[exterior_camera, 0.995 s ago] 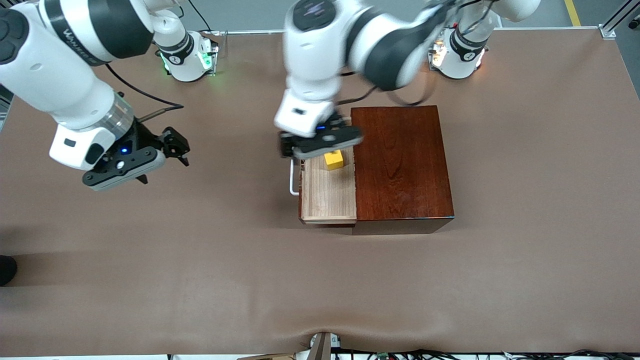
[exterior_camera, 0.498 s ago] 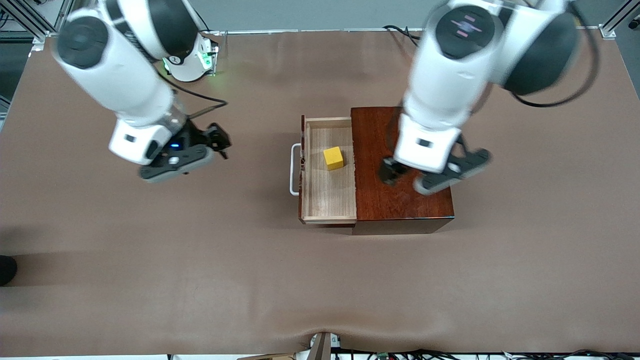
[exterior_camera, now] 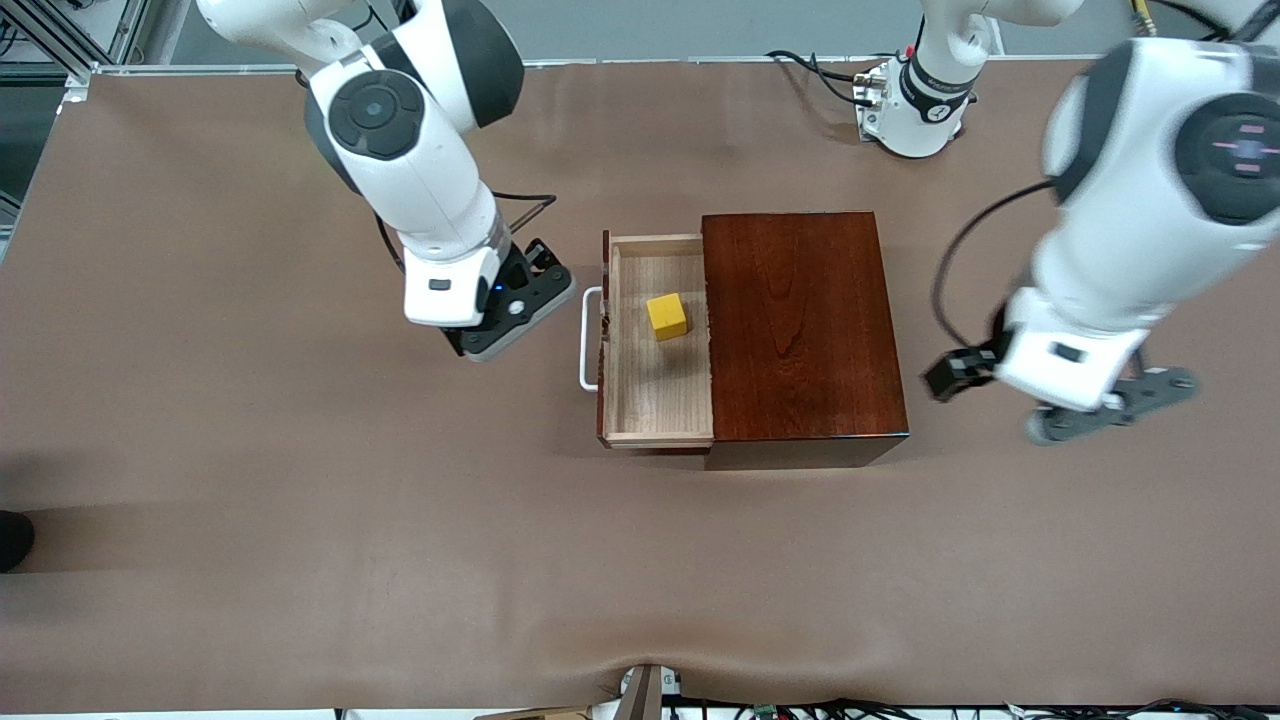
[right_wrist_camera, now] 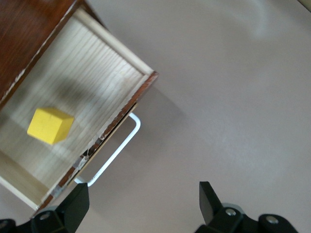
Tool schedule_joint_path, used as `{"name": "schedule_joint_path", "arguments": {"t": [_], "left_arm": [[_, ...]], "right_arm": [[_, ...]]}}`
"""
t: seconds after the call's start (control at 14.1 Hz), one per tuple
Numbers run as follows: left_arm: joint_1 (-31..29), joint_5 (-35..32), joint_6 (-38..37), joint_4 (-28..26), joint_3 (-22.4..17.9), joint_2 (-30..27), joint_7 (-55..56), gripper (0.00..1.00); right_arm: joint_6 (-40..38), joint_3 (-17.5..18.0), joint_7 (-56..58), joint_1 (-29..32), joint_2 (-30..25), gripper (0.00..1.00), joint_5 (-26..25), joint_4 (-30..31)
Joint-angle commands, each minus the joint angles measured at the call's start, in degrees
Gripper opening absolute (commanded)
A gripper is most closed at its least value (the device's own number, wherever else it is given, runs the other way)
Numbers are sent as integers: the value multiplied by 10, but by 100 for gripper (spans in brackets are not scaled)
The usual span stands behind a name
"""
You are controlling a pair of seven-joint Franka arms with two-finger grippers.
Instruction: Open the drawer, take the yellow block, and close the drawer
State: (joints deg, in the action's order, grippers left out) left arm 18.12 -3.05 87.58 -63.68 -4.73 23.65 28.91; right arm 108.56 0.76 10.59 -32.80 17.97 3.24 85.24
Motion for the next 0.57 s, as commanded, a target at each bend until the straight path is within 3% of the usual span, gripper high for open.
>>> {"name": "schedule_joint_path", "arguments": {"t": [0.0,0.5], "left_arm": [[-33,6,1,-69,7,-49,-68,100],[-92,6,0,-118,8,-84,-169,100]], "right_arm": [[0,-4,95,-6,6,100,5,-6],[23,-4,290,-88,25,100,3,-8]]}}
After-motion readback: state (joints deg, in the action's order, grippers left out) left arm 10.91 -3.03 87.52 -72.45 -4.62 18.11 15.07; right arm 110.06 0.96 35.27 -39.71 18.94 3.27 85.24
